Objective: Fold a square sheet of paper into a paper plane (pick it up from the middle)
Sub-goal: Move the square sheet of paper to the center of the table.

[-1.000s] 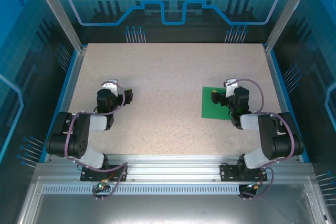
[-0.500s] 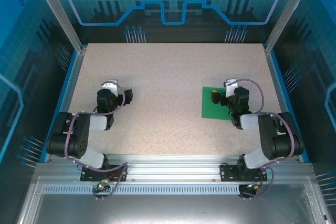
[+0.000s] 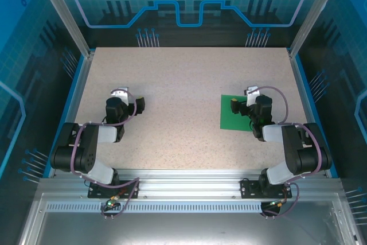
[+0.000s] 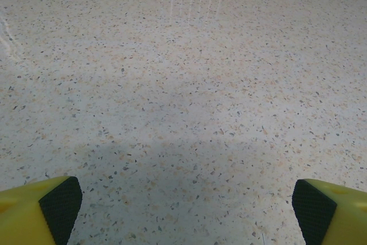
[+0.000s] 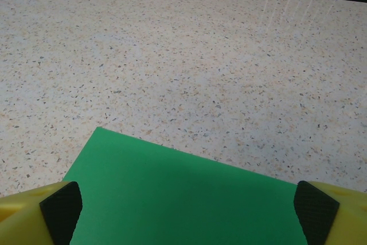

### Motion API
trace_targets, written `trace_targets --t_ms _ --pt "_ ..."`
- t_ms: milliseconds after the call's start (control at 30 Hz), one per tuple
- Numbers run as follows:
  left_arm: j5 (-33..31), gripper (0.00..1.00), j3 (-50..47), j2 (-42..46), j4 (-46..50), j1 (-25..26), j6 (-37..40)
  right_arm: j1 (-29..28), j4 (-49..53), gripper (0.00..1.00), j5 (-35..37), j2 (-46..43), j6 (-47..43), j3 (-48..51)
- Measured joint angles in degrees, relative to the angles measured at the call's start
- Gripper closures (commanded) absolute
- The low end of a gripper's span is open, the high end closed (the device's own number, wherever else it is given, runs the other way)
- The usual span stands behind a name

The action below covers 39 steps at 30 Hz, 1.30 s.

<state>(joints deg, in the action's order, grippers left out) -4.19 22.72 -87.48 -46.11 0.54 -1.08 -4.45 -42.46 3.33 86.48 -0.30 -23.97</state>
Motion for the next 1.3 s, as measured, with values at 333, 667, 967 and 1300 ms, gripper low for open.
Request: trace_targets --t_ms 333,667,967,1300 --pt "1.44 0.02 -1.36 0.59 -1.88 0.00 0.20 0.04 -0.24 0.01 -1.36 -0.04 -0.79 0.11" --pt "1.29 0.01 -1.53 16.15 9.38 -0.02 -1.53 -0.76 2.60 0.01 -0.13 -6.34 -1.70 2.14" --pt "-1.57 0.02 9.42 29.16 34.64 0.00 -10.88 -0.79 43.28 0.01 4.72 -15.56 9.11 -22.29" --pt "-0.20 0.02 10.69 40.59 49.83 -0.07 -28.24 -0.72 61.37 0.01 -12.81 -16.68 21.40 -22.12"
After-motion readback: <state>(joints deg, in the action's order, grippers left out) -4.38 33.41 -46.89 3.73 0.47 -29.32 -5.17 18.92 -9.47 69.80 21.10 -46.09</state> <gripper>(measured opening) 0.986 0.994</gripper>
